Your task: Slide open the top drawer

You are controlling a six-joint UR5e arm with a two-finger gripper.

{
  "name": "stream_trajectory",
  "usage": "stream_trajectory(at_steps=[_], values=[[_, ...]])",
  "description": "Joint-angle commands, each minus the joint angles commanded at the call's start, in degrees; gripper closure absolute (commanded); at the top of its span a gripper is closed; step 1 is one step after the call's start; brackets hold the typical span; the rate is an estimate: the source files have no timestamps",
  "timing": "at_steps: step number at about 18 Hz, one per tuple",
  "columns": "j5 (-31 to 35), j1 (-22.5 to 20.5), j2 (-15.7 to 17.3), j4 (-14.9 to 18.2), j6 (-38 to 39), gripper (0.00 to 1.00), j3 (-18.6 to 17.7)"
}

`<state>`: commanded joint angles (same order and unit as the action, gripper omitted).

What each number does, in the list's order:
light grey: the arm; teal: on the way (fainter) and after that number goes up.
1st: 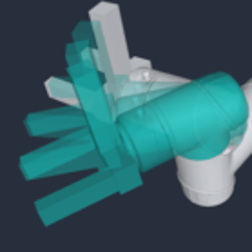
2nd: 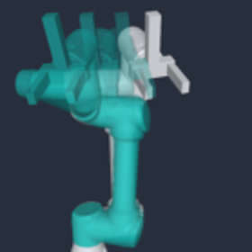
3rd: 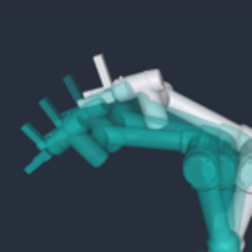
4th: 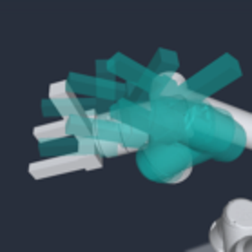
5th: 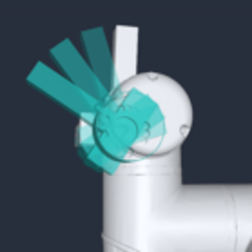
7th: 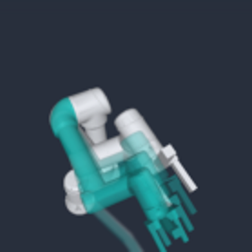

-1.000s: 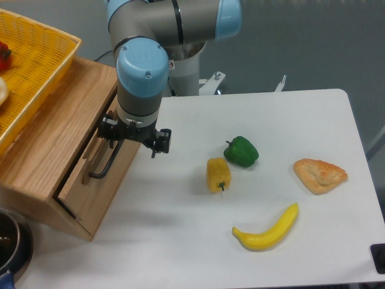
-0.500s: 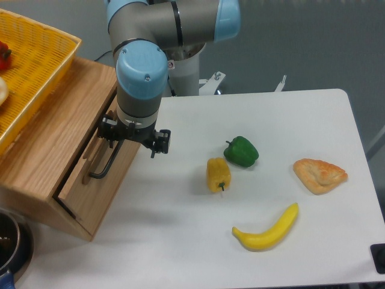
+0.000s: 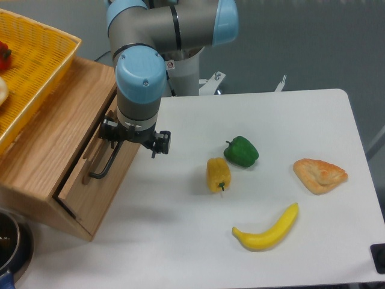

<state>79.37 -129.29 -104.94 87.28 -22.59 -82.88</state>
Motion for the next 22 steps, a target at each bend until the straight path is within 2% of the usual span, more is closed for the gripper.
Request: stream_trajectory(at_steps=[16,22], values=[[4.2,-1.0,-0.4,-1.3,-3.8,0.0,0.9],[4.5,-2.5,-0.4,-1.4,-6.2,0.0,0.8]])
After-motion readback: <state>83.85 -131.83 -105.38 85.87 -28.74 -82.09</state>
